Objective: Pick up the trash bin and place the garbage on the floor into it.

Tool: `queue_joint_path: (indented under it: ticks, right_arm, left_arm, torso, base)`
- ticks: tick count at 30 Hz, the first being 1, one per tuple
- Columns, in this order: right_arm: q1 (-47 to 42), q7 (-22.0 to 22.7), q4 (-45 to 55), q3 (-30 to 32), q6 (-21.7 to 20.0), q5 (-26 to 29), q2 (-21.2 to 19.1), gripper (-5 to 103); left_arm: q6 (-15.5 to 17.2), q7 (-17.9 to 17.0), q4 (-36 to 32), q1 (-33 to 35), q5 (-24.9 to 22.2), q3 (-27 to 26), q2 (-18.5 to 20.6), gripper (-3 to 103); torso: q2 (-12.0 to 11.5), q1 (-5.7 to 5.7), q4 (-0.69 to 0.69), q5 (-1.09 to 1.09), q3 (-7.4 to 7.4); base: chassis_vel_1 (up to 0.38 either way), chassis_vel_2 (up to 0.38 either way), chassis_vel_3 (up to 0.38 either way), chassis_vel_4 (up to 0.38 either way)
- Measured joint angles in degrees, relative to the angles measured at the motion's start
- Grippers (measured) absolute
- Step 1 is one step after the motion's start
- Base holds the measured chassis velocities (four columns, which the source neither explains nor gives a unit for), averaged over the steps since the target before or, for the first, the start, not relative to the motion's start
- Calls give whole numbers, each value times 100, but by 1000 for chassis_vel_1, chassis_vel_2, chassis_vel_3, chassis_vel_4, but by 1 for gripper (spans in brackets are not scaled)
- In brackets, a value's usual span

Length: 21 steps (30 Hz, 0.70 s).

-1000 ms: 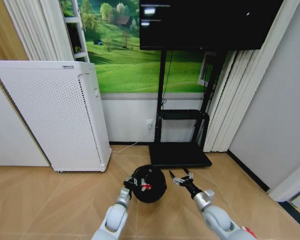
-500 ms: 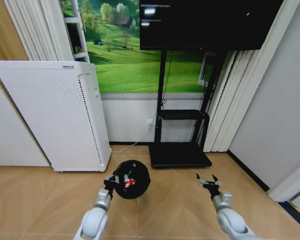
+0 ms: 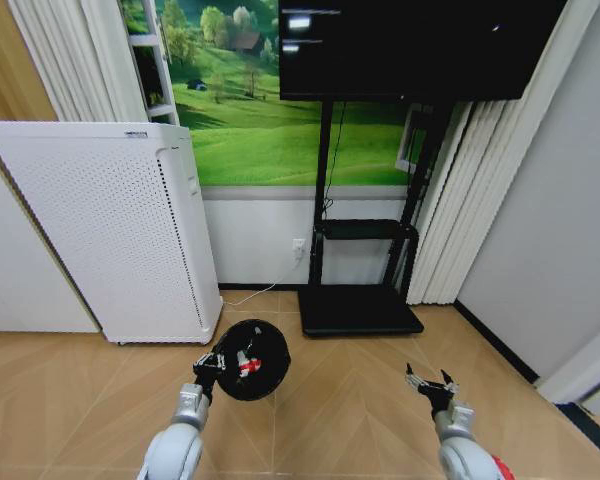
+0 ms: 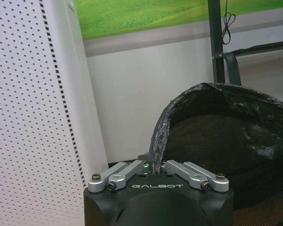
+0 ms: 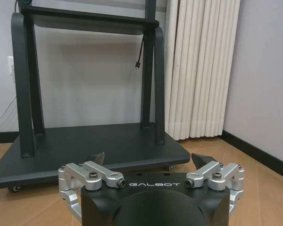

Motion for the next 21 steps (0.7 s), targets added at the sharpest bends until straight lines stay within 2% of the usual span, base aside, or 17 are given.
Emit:
queue_joint_path:
  ticks: [11, 21]
  right_arm:
    - [89, -80, 12, -99, -4, -5, 37, 100]
    - [112, -129, -89, -154, -5, 31, 17, 100]
  left_arm:
    - [-23, 1, -52, 72, -41, -121, 17, 3]
    - [-37, 7, 43, 2, -47, -91, 15, 3]
  torso:
    - [0, 1, 0, 0, 0]
    - [0, 1, -1, 2, 1]
  base:
    - [-18, -23, 15, 20]
    - [-173, -158, 172, 164]
